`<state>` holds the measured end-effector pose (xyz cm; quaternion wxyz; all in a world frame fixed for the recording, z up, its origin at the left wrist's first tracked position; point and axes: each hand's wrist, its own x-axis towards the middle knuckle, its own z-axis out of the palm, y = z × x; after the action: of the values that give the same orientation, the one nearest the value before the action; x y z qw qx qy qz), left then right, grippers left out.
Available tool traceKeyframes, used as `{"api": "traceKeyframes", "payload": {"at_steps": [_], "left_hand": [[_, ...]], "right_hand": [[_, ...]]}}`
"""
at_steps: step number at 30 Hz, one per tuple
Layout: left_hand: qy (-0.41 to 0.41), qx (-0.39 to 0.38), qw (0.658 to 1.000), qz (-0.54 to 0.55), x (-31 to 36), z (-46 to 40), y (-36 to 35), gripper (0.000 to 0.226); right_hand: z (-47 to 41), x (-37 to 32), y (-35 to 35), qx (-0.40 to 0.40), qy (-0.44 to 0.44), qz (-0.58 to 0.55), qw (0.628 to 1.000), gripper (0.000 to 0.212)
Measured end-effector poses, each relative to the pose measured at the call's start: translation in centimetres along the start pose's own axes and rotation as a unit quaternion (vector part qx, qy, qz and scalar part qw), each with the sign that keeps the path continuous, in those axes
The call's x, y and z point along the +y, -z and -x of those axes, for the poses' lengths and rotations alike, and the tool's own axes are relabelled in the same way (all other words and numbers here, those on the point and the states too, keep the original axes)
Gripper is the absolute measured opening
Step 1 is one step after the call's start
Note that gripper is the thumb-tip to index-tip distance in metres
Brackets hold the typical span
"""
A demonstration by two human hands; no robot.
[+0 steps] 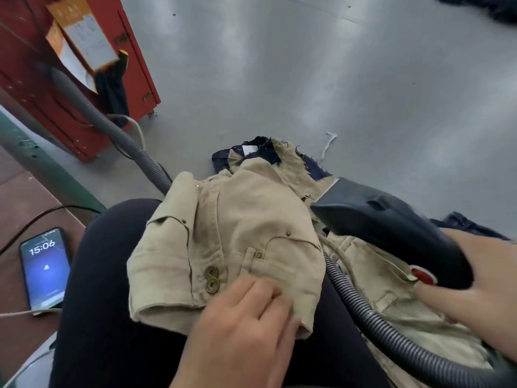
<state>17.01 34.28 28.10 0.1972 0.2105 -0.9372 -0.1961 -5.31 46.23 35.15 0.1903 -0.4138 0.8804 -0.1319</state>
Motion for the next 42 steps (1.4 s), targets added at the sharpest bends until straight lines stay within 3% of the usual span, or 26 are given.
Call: {"api": "traceKeyframes", "payload": {"at_steps": [5,10,14,19,23,25,27,30,32,38,42], "left_hand": [[-0.004,-0.055,0.998,-0.021,-0.4,2.1,-0.5,0.029],[-0.011,-0.051,0.998,-0.024,-0.6,1.9,-0.3,0.029],[-0.014,0.005,0.999,-0.029,-0.9,1.6,-0.9,0.025],[-0.003,0.068,0.997,-0.034,-1.5,-1.5,-1.7,0.012],[0.044,0.034,0.996,-0.069,-1.6,-3.7,-1.5,0.012],[0.037,0.008,0.997,-0.067,-1.3,-3.0,-1.7,0.012],[0.031,-0.014,0.998,-0.054,-1.1,-1.7,-1.9,0.017],[0.031,-0.024,0.998,-0.046,-1.4,-0.6,-2.1,0.033],[0.037,-0.027,0.998,-0.035,-1.6,-0.6,-2.1,0.04],[0.04,-0.044,0.998,-0.013,-1.5,-0.6,-1.8,0.048],[0.044,-0.049,0.998,0.005,-1.6,-0.5,-1.4,0.052]], "right_hand": [[-3.4,-2.4,-3.6,-0.079,-0.01,0.044,0.996,0.017],[-9.7,-3.8,-6.1,-0.053,-0.029,0.015,0.998,0.015],[-12.0,-3.7,-5.0,0.009,-0.035,-0.006,0.999,0.019],[-9.7,-1.6,-1.5,0.08,-0.048,-0.029,0.995,0.019],[-5.5,-0.2,-2.4,0.017,-0.06,-0.019,0.998,0.027],[-3.5,-0.6,-3.0,0.001,-0.023,0.005,1.0,0.036],[-1.9,-2.0,-3.1,-0.036,0.024,0.051,0.998,0.04],[-2.1,-3.5,-3.2,-0.103,-0.003,0.055,0.993,0.031],[-3.8,-3.1,-3.6,-0.084,-0.013,0.042,0.996,0.02],[-10.0,-4.2,-4.7,-0.048,-0.055,-0.003,0.997,0.012],[-10.2,-4.2,-3.4,-0.033,-0.026,-0.037,0.998,0.014]]}}
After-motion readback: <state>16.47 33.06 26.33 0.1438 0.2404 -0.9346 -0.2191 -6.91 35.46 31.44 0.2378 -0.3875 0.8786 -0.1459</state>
